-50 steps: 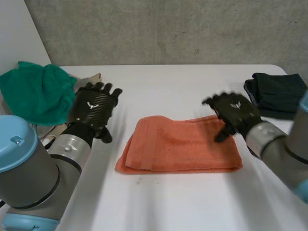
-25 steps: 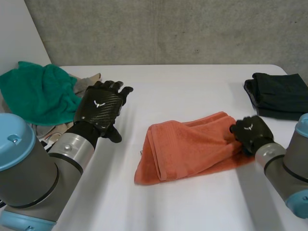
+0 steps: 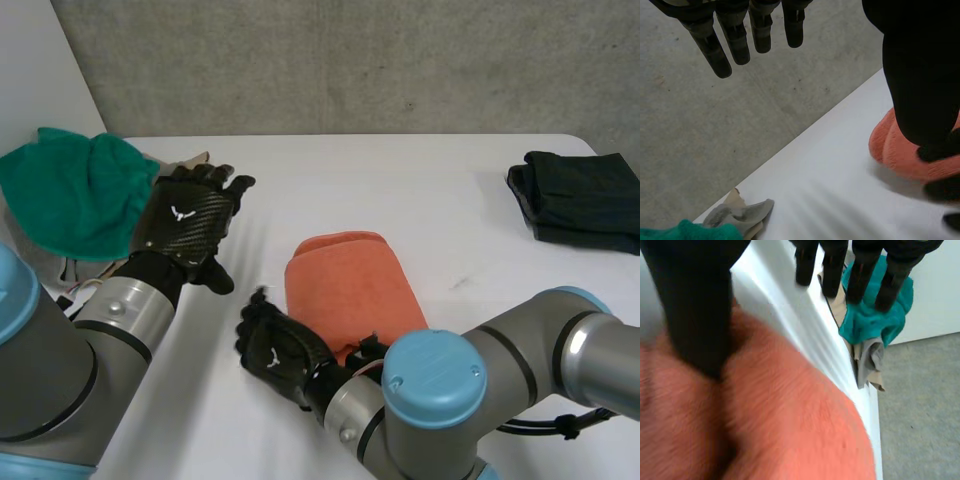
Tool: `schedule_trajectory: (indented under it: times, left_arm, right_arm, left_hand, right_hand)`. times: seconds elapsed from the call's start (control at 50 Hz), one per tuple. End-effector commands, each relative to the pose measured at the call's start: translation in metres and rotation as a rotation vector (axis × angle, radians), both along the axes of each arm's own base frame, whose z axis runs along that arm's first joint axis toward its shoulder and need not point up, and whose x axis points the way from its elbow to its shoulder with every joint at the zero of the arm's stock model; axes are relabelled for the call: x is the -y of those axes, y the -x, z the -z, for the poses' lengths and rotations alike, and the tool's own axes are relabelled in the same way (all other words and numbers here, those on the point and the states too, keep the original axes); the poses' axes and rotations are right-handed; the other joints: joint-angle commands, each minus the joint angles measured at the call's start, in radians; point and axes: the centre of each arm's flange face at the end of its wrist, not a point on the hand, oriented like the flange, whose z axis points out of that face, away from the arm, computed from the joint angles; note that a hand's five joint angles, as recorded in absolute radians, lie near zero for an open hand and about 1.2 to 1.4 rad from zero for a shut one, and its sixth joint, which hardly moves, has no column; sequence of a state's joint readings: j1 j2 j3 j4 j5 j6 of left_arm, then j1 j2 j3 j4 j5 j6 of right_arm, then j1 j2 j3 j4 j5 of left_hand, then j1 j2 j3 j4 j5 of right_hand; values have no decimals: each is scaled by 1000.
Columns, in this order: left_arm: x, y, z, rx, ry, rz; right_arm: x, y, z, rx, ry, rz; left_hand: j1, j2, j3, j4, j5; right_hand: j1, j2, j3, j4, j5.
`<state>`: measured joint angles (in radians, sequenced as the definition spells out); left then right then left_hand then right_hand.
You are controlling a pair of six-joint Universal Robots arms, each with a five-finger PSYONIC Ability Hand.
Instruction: Fold the laundry.
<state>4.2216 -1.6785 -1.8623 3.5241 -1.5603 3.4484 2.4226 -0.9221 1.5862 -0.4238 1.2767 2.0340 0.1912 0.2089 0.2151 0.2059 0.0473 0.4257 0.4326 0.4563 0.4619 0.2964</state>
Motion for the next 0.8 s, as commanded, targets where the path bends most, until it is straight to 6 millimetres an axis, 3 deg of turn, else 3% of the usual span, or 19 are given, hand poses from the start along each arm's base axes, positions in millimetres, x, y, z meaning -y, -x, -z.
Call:
schedule_trajectory:
  times: [0.02,0.04,0.08,0.2,0.26,0.28,0.36,0.38,0.44,0.54,0.6,0.68,0.8]
  left_arm:
    - [7,1,-9,-16,31,-7]
    - [8,1,-11,-20,38,-7]
    - [12,4,-19,-34,64,-7]
    - [14,15,-40,-93,103,17]
    - [7,31,-49,-150,102,63]
    - [5,36,-49,-159,96,76]
    - [-7,69,-37,-156,55,144]
    - [-14,83,-32,-145,35,168]
    - [-17,98,-21,-122,-2,170]
    - [-15,121,18,-39,-100,114]
    - [-18,128,40,10,-146,90]
    - [-20,128,58,57,-187,76]
    - [-22,121,70,100,-216,56]
  right_arm:
    - [15,12,-45,167,-118,110]
    - [26,21,-63,250,-186,160]
    - [35,30,-78,333,-256,208]
    - [48,58,-102,528,-564,342]
    - [63,77,-107,564,-660,441]
    - [78,93,-106,582,-708,524]
    - [105,126,-102,611,-797,686]
    - [108,130,-102,616,-805,706]
    - [118,140,-104,629,-812,749]
    - [124,140,-102,628,-814,755]
    - [130,136,-88,600,-841,770]
    - [138,133,-75,577,-864,788]
    - [142,126,-59,543,-900,779]
  left_hand:
    - [14,-4,-10,-1,-17]
    - [14,-4,-10,-1,-17]
    - [14,-4,-10,-1,-17]
    - [22,5,-2,8,-8]
    - [25,8,1,11,-5]
    - [28,10,4,13,-2]
    - [28,11,4,13,-2]
    - [28,11,4,13,-2]
    - [28,11,4,13,-2]
    - [25,8,1,11,-5]
    - [16,-1,-7,2,-14]
    - [19,2,-5,5,-11]
    - [22,5,-2,8,-8]
  right_hand:
    - [-251,-258,-282,-287,-296]
    - [-251,-258,-282,-287,-296]
    - [-251,-258,-282,-287,-296]
    - [-251,-258,-282,-287,-296]
    - [-251,-258,-282,-287,-296]
    - [-251,-258,-282,-287,-296]
    - [-251,-258,-282,-287,-296]
    - [-251,-258,-282,-287,-296]
    - [-251,-258,-282,-287,-296]
    - [-251,-258,-282,-287,-296]
    - [-251,-258,-282,-287,-296]
    - [-251,-258,-282,-287,-296]
    - [-251,-258,-282,-287,-296]
